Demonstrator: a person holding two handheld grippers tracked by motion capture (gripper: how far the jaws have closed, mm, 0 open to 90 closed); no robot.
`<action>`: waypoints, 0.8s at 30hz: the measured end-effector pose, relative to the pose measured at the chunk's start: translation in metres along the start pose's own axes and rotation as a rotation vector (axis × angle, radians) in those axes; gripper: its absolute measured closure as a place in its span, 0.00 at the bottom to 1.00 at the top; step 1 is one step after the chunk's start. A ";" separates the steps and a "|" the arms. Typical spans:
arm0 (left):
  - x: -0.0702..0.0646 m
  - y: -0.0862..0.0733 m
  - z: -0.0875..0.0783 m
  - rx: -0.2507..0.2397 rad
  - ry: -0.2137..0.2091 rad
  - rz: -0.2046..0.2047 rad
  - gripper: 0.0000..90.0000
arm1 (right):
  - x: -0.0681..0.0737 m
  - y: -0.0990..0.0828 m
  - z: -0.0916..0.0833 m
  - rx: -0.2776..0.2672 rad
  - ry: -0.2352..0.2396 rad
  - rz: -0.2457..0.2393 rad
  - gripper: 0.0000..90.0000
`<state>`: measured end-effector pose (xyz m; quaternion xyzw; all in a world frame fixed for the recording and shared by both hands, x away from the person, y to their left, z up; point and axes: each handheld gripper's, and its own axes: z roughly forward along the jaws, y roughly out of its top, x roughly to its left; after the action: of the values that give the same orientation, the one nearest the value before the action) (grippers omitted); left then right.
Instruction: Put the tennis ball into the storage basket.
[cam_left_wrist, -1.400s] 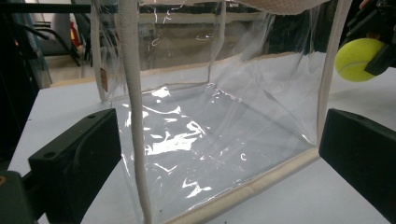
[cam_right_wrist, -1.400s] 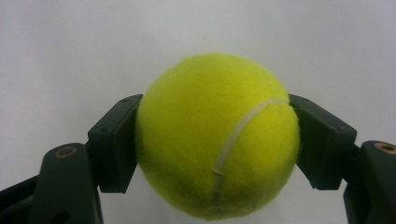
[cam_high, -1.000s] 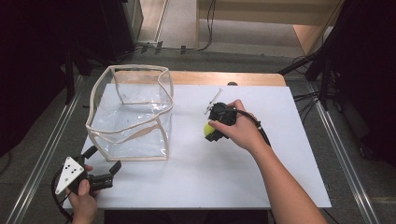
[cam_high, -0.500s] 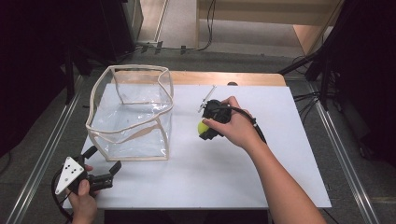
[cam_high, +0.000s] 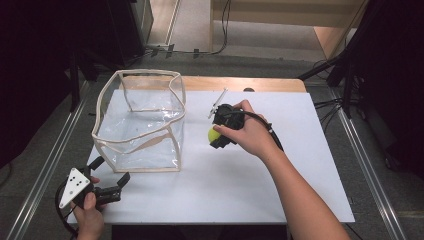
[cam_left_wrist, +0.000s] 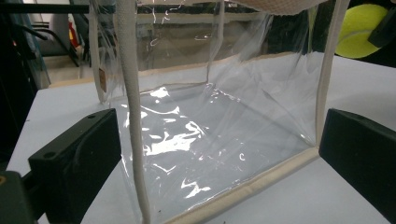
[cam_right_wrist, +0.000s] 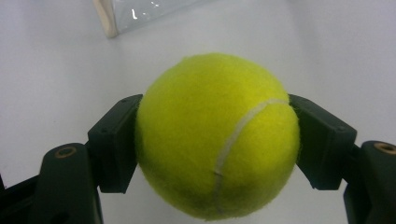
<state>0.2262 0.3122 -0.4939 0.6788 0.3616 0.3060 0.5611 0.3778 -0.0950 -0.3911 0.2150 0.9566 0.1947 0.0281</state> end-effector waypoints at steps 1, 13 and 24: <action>0.000 0.000 0.000 0.000 0.000 0.000 0.00 | 0.000 0.001 -0.001 0.003 0.002 -0.004 0.26; 0.000 0.000 0.000 -0.001 -0.002 -0.001 0.00 | 0.006 0.012 -0.006 0.000 0.027 -0.031 0.26; 0.001 0.000 0.000 -0.003 -0.003 -0.002 0.00 | 0.013 0.024 -0.010 0.016 0.041 -0.047 0.26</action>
<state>0.2264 0.3129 -0.4938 0.6782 0.3609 0.3049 0.5629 0.3744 -0.0732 -0.3724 0.1885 0.9633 0.1909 0.0114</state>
